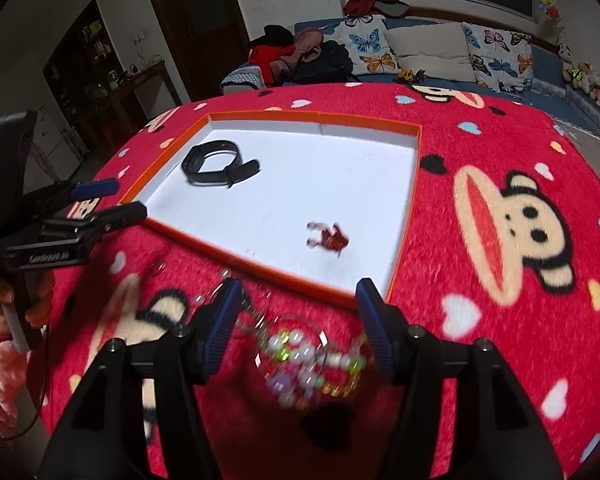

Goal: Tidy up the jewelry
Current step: 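Move the left tool to the small gold brooch and grasp it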

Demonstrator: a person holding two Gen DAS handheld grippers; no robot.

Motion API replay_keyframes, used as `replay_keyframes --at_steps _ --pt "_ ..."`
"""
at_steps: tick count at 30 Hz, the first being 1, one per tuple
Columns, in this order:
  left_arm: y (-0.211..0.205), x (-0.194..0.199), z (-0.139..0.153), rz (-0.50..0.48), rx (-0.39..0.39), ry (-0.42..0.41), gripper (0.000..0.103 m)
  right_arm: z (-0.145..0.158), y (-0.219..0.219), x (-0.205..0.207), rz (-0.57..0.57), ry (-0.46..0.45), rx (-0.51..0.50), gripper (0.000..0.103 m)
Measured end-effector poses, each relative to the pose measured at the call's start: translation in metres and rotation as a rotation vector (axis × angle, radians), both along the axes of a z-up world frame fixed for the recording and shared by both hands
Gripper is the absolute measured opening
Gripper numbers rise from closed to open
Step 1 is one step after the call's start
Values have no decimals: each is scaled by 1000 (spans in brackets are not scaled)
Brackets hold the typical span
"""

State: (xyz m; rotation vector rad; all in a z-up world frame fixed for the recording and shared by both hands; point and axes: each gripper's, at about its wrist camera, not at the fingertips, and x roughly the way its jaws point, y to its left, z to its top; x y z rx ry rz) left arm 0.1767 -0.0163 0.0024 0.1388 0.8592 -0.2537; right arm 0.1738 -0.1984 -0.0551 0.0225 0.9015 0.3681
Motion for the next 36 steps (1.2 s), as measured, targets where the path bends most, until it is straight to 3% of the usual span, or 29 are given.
replay_keyframes --at_steps 6,10,16,20,22,26,36 --pt "3 -59 2 -14 -31 -19 88 4 3 -25 13 -32 -32 60" --pt "2 -100 -2 -35 -54 -6 75 3 2 -39 15 -38 -34 60" --pt "-8 -147 -18 -46 -15 6 58 1 -1 -51 11 -36 -2 60" --pt "-10 -157 -30 -35 -20 31 52 -1 0 -57 14 -34 -6 60" --pt "-10 -160 -37 -27 -20 47 43 -3 -1 -59 14 -30 0 60" --pt "-7 -156 -46 -4 -48 76 35 -5 -2 -61 12 -23 8 60" --pt "-8 -155 -50 -9 8 25 18 -7 1 -60 18 -16 11 60"
